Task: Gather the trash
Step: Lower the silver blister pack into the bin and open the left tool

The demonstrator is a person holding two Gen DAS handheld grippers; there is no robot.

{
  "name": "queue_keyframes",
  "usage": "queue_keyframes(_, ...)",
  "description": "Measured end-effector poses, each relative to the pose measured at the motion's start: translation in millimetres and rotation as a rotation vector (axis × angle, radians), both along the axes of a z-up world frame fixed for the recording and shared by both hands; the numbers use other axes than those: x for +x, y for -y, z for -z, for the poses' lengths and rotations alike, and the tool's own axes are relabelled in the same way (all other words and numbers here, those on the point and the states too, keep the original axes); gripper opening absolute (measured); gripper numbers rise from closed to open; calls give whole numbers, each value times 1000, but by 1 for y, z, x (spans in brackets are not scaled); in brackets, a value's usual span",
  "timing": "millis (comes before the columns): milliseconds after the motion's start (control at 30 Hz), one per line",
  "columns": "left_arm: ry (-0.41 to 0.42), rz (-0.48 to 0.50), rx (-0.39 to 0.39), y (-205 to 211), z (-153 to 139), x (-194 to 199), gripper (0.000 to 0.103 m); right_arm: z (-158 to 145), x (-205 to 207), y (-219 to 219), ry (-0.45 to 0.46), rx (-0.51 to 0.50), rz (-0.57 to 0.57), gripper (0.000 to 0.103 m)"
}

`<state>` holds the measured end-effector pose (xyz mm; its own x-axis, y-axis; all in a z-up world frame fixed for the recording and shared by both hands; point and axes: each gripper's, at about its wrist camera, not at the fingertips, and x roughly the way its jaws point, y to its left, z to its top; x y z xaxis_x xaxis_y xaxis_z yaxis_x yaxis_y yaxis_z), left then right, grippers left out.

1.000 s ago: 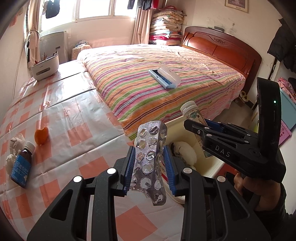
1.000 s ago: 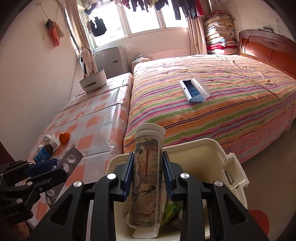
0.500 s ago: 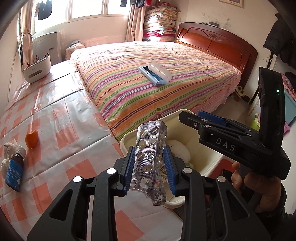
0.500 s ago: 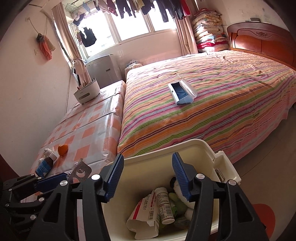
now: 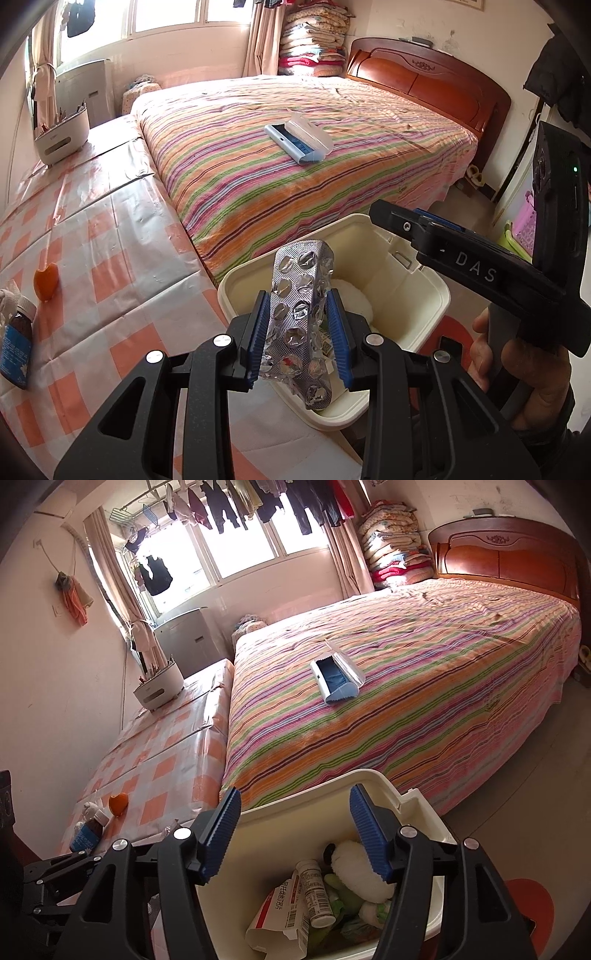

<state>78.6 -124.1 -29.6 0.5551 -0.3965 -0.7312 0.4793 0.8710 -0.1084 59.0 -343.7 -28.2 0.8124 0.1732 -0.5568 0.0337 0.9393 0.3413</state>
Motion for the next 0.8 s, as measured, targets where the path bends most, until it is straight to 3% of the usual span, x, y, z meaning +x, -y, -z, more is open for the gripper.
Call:
queue_keyframes(500,3,25,22,26,7,5,33,-4,-3,19,21,36,61,61)
queue_keyframes(533,7,23,24,27,6,4,38,-4,-3,19,22,35,61,61)
queue_keyframes(633,49,-1,34,27,3,2,70,-4,-3,19,22,34,61,61)
queue_keyframes(667,70,-11,35,26,1,0,74,-3,-3,19,21,36,61,61)
queue_keyframes(800,90,-32,45,22,-3,-1,77,-3,-3,19,20,37,60,61)
